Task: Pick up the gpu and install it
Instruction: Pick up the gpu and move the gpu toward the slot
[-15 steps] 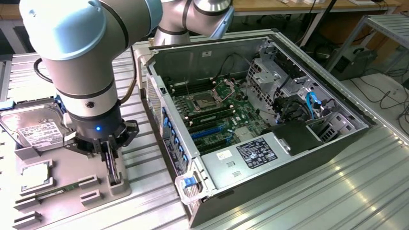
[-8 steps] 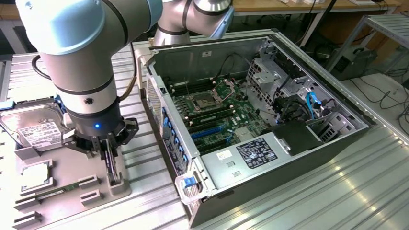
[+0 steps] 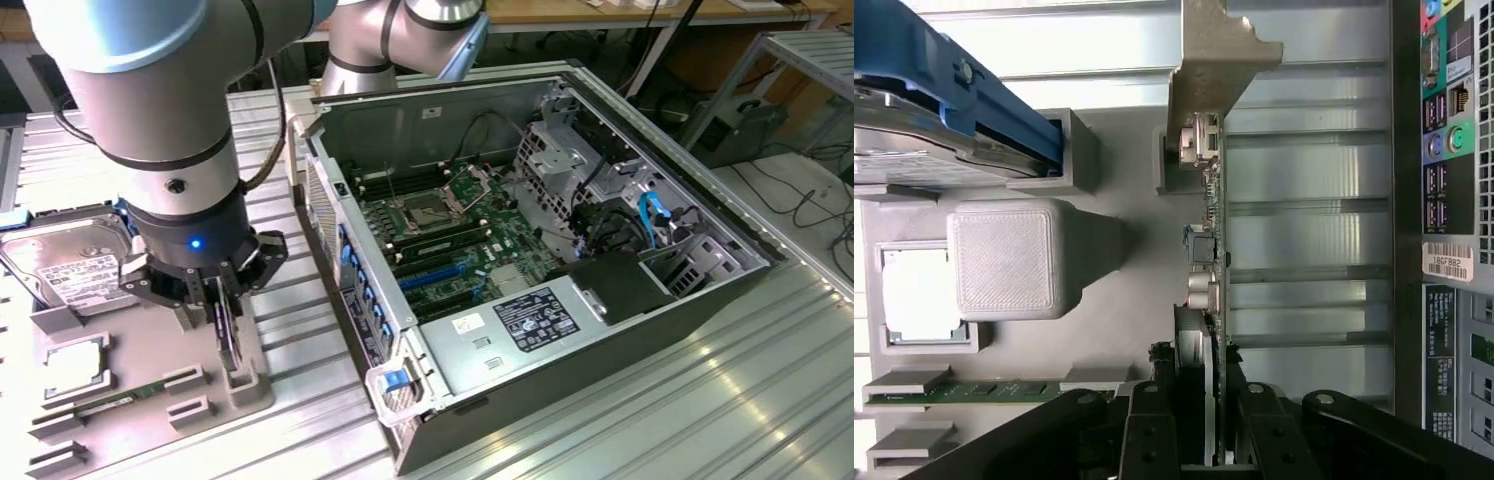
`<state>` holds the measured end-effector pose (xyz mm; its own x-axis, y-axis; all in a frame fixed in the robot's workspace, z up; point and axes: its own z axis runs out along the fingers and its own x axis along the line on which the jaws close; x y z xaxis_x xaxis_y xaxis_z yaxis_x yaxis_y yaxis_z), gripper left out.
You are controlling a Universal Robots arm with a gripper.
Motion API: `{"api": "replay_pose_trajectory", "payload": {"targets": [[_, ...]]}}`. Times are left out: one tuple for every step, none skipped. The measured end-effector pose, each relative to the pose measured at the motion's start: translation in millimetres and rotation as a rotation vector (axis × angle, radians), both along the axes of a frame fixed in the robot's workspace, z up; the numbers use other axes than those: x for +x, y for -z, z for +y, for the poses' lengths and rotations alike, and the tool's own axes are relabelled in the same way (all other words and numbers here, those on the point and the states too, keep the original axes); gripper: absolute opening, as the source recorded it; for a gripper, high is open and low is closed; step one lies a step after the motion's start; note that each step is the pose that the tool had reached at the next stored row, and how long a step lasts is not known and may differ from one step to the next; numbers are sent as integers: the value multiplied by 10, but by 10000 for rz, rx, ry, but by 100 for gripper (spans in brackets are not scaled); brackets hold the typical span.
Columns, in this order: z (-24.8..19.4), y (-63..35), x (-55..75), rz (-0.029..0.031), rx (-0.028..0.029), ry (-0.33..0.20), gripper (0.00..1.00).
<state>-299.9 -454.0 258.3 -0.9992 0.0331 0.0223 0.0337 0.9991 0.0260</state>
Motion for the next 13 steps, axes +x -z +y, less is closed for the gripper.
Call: {"api": "replay_pose_trajectory", "payload": {"targets": [[0, -58, 0, 0, 0, 0, 28], [0, -108, 0, 0, 1, 0, 28], [-1, -141, 0, 1, -1, -1, 28], [-1, -200, 0, -1, 1, 0, 28], [-1, -219, 0, -1, 1, -1, 28], [-1, -256, 0, 1, -1, -4, 28], [-2, -323, 0, -1, 1, -10, 28], [-4, -352, 0, 1, -1, -15, 28], [-4, -380, 0, -2, 2, -19, 28], [-4, -385, 0, -1, 1, -19, 28], [-4, -389, 0, 0, 0, -19, 28], [-4, -389, 0, -1, 2, -19, 28], [-4, -388, 0, -2, 3, -19, 28]]}}
